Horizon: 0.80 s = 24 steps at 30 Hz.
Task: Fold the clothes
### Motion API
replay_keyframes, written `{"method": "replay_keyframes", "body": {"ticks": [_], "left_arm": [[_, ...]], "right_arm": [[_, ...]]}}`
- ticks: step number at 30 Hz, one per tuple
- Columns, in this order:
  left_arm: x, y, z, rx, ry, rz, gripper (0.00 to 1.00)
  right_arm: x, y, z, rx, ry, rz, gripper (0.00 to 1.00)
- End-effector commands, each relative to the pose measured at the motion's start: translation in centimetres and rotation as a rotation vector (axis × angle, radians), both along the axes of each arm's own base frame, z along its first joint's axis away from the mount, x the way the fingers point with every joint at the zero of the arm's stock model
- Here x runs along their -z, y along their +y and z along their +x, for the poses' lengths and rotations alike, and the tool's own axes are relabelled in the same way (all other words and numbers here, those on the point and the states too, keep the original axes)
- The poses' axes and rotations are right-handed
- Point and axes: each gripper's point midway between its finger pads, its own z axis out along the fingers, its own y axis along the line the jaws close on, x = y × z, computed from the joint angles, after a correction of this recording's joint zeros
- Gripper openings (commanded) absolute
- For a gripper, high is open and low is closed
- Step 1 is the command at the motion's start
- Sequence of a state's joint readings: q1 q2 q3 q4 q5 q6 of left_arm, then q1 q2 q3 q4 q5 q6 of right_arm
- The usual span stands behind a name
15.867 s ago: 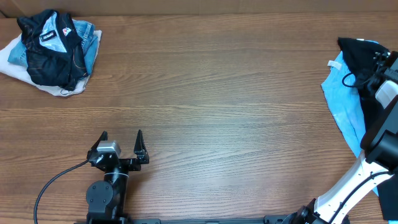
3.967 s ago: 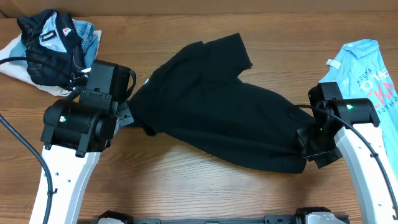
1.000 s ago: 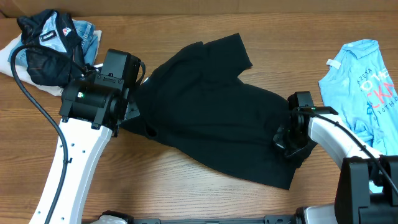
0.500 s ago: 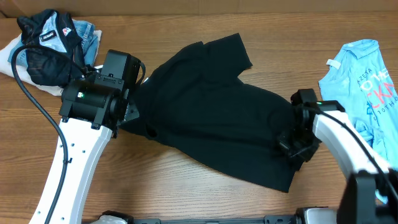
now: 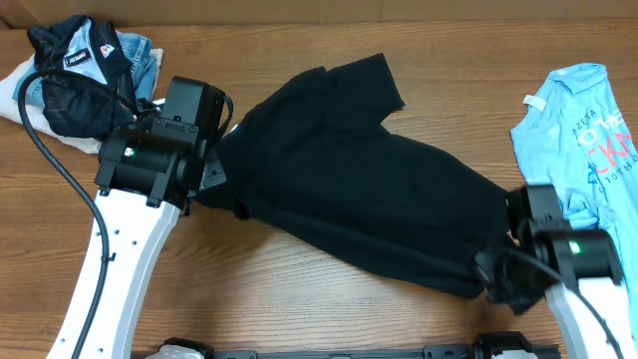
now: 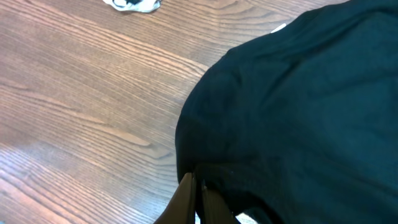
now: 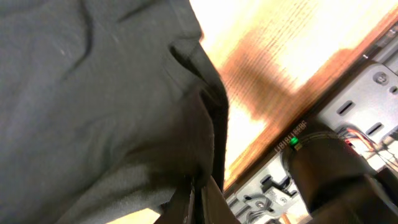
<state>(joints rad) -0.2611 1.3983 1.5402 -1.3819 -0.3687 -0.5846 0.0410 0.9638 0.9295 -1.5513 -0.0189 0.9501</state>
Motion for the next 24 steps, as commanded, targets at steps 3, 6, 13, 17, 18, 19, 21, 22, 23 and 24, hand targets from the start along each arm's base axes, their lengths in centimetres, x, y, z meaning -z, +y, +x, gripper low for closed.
{"method": "replay_keyframes", "body": {"ticks": [3, 6, 13, 17, 18, 19, 21, 22, 23, 24], "left_arm": [[-0.5, 0.0, 0.5, 0.016, -0.016, 0.002, 0.04], [-0.5, 0.0, 0.4, 0.029, -0.01, 0.009, 0.04], [-0.3, 0.0, 0.1, 0.053, 0.01, 0.014, 0.04], [-0.3, -0.1, 0.1, 0.076, 0.017, 0.017, 0.09], [-0.3, -0.1, 0.1, 0.087, 0.02, 0.023, 0.1], [-0.3, -0.1, 0.2, 0.093, 0.022, 0.025, 0.09], [-0.3, -0.1, 0.2, 0.097, 0.023, 0.027, 0.05], [-0.3, -0.1, 0.2, 0.097, 0.023, 0.027, 0.04], [-0.3, -0.1, 0.2, 0.097, 0.023, 0.027, 0.04], [-0.3, -0.1, 0.2, 0.097, 0.023, 0.027, 0.08]], "right_arm": [[-1.9, -0.1, -2.1, 0.047, -0.082, 0.007, 0.04], [-2.3, -0.1, -3.0, 0.05, -0.115, 0.011, 0.04], [-2.5, -0.1, -2.5, 0.05, -0.157, 0.014, 0.04], [-2.6, 0.0, -2.0, 0.05, -0.177, 0.015, 0.04], [-2.7, -0.1, -1.8, 0.05, -0.188, 0.012, 0.04], [-2.7, -0.1, -1.6, 0.05, -0.194, 0.013, 0.04], [-2.8, -0.1, -1.4, 0.05, -0.206, 0.014, 0.04], [-2.8, -0.1, -1.2, 0.05, -0.212, 0.014, 0.04], [-2.9, -0.1, -1.1, 0.05, -0.218, 0.014, 0.04], [-2.9, 0.0, -0.9, 0.05, -0.225, 0.015, 0.04]]}}
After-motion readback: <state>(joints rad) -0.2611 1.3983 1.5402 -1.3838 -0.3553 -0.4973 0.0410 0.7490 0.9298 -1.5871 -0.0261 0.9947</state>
